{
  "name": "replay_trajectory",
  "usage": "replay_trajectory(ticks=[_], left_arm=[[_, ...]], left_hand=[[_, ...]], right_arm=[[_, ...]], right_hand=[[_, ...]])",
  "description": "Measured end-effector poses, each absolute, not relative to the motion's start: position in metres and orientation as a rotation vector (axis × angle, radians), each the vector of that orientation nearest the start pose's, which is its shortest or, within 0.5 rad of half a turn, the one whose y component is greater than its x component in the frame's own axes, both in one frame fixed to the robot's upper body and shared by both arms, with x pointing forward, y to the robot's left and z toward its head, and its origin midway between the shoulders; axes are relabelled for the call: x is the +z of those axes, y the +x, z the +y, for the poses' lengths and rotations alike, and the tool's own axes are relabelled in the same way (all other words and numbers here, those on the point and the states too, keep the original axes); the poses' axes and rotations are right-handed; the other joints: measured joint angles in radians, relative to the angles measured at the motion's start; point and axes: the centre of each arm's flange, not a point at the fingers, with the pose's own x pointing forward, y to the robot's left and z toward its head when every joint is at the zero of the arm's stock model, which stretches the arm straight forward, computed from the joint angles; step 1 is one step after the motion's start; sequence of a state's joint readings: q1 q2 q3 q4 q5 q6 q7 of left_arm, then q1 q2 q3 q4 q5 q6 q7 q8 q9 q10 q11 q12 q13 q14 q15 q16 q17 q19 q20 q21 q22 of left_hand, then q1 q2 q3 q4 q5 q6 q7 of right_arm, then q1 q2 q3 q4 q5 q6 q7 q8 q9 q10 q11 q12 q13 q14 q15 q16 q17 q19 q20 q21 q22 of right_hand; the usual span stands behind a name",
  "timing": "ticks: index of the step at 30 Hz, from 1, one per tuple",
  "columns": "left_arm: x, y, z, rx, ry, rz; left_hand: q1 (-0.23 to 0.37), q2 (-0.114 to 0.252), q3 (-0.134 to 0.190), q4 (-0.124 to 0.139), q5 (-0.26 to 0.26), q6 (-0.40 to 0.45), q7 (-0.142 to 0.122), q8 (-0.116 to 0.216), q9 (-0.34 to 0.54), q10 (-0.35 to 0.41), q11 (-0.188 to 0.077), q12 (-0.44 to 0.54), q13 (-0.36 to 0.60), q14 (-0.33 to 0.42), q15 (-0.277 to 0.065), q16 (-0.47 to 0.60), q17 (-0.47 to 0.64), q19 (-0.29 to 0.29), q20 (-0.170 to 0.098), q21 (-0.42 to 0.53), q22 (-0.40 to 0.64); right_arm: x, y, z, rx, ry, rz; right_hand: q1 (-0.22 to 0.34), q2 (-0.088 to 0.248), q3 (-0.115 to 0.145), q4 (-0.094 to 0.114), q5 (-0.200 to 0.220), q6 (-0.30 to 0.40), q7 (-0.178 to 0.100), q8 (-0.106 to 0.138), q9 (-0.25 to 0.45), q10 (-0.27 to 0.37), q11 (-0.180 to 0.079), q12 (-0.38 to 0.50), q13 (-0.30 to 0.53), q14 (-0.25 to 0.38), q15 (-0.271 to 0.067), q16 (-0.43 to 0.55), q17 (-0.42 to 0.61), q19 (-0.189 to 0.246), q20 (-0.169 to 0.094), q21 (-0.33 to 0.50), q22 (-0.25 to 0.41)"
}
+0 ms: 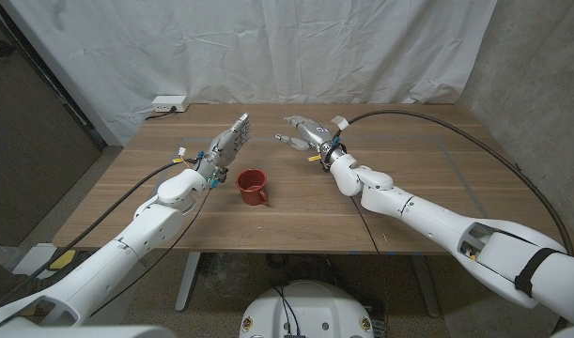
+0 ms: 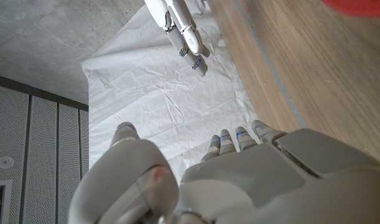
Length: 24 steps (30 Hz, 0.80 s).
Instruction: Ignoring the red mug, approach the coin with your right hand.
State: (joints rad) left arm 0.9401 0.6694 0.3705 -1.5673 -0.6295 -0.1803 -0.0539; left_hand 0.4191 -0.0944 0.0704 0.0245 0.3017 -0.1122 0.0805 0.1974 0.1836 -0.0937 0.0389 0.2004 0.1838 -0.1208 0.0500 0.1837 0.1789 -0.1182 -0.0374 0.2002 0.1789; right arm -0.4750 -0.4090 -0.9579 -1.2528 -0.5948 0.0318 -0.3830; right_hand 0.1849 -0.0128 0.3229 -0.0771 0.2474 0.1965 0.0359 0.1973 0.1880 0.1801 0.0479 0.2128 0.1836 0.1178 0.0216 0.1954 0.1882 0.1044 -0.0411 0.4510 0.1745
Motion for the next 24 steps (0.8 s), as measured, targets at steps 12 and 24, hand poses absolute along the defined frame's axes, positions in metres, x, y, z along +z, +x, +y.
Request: replay_trajectory(ticks=[12,24], left_arm=[[-0.016,0.606,0.273,-0.333,0.125,-0.578],[-0.018,0.605,0.273,-0.333,0.125,-0.576]], left_hand=[[0.000,0.000,0.000,0.000,0.000,0.000,0.000,0.000,0.000,0.000,0.000,0.000,0.000,0.004,-0.004,0.000,0.000,0.000,0.000,0.000,0.000],[0.000,0.000,0.000,0.000,0.000,0.000,0.000,0.000,0.000,0.000,0.000,0.000,0.000,0.004,-0.004,0.000,0.000,0.000,0.000,0.000,0.000]], right_arm=[[-0.002,0.660,-0.055,0.053,-1.345,-0.933],[-0.013,0.664,-0.050,0.050,-1.398,-0.916]], right_hand=[[0.000,0.000,-0.003,-0.003,0.000,0.000,0.000,0.000,0.000,-0.004,0.001,0.000,0.000,-0.006,0.006,0.000,0.000,0.000,0.000,-0.008,0.000],[0.000,0.000,-0.003,-0.003,0.000,0.000,0.000,0.000,0.000,-0.013,-0.001,0.000,0.000,-0.005,0.005,0.000,0.000,0.000,0.000,-0.008,0.000]])
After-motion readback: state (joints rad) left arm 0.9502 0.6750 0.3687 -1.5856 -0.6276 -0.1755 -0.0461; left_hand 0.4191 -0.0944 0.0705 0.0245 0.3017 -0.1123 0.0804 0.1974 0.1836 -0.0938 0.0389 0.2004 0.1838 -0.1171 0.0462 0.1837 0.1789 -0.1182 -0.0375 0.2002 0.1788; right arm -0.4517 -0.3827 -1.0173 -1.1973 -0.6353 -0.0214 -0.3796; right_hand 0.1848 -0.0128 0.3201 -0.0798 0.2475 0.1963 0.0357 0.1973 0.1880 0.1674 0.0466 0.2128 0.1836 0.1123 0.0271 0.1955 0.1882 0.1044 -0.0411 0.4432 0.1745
